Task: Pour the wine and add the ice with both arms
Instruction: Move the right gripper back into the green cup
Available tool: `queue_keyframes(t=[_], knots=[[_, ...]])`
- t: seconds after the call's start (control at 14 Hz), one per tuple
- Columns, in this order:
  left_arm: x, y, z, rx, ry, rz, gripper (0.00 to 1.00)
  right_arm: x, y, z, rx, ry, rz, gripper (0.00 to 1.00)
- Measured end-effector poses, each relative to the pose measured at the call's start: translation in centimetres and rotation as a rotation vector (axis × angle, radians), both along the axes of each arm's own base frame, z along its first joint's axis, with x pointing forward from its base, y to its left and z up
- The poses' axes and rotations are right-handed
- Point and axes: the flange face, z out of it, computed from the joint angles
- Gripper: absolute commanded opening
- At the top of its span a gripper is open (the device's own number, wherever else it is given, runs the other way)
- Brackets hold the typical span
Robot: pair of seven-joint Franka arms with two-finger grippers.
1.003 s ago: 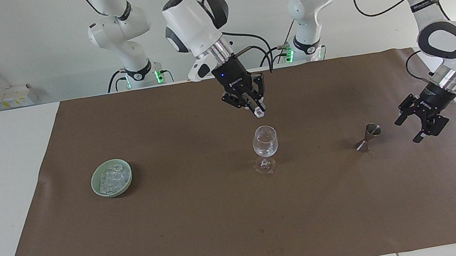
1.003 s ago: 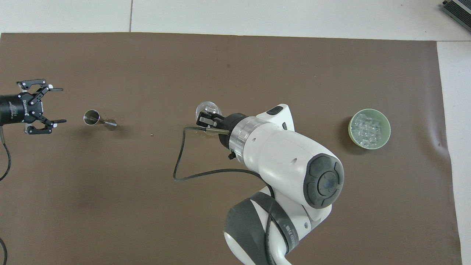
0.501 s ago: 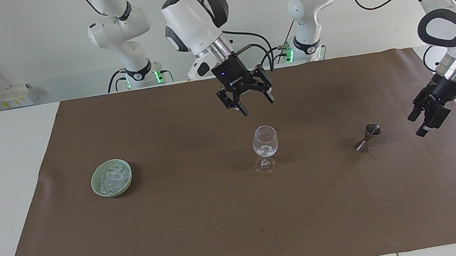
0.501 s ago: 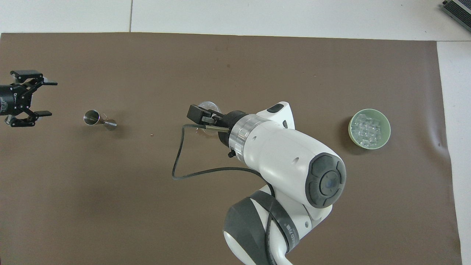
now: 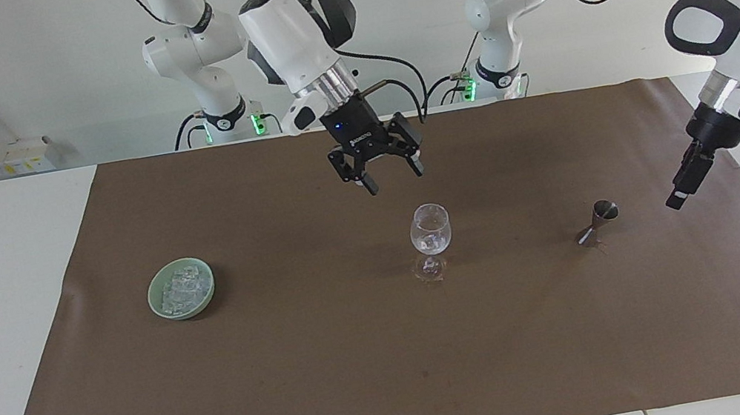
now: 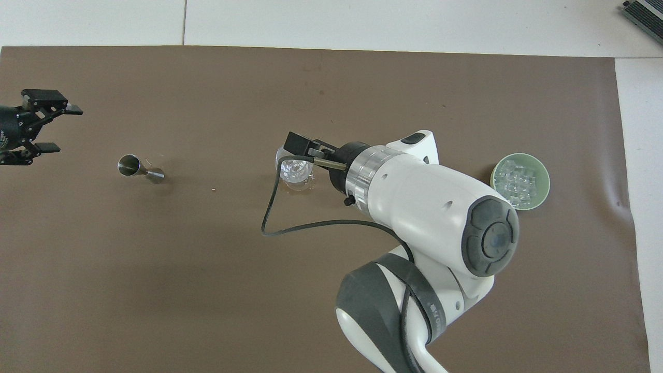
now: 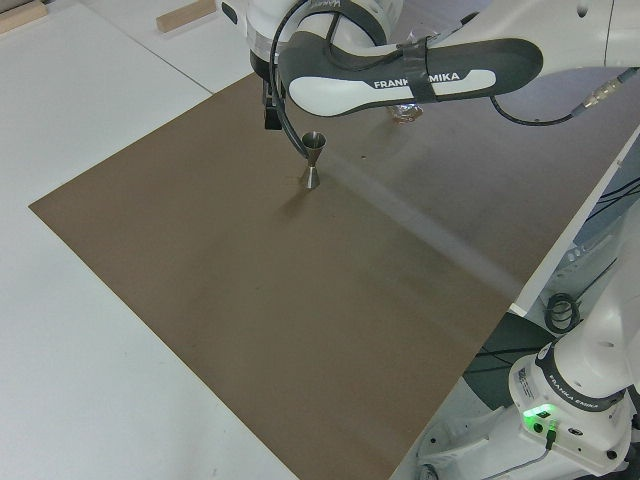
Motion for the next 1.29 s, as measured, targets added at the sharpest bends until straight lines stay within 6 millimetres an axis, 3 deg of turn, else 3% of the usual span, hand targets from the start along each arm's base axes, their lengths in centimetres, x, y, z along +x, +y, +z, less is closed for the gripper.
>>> queue_keyframes(t=[0.14,0.36,0.72,1.07,1.29], knots=[[-0.9,-0.7,1.7,0.073,-0.003,-0.132,1.0,-1.2,-3.2,-0.3,-0.088,0.109,0.015,1.0],[-2.2,-2.7,4.7,0.172,0.02,-0.29,1.0,-2.4,-8.7,1.0,-0.185,0.208,0.053,1.0],[-3.9,-8.2,9.0,0.273,0.095,-0.445,1.0,-2.2,-16.4,0.7,-0.396,0.258,0.167,1.0],[-6.2,-14.1,11.0,0.301,0.162,-0.573,1.0,-1.0,-23.2,0.4,-0.484,0.259,0.242,1.0],[-7.2,-14.2,11.8,0.303,0.173,-0.576,1.0,-0.7,-26.1,0.5,-0.479,0.28,0.204,1.0]])
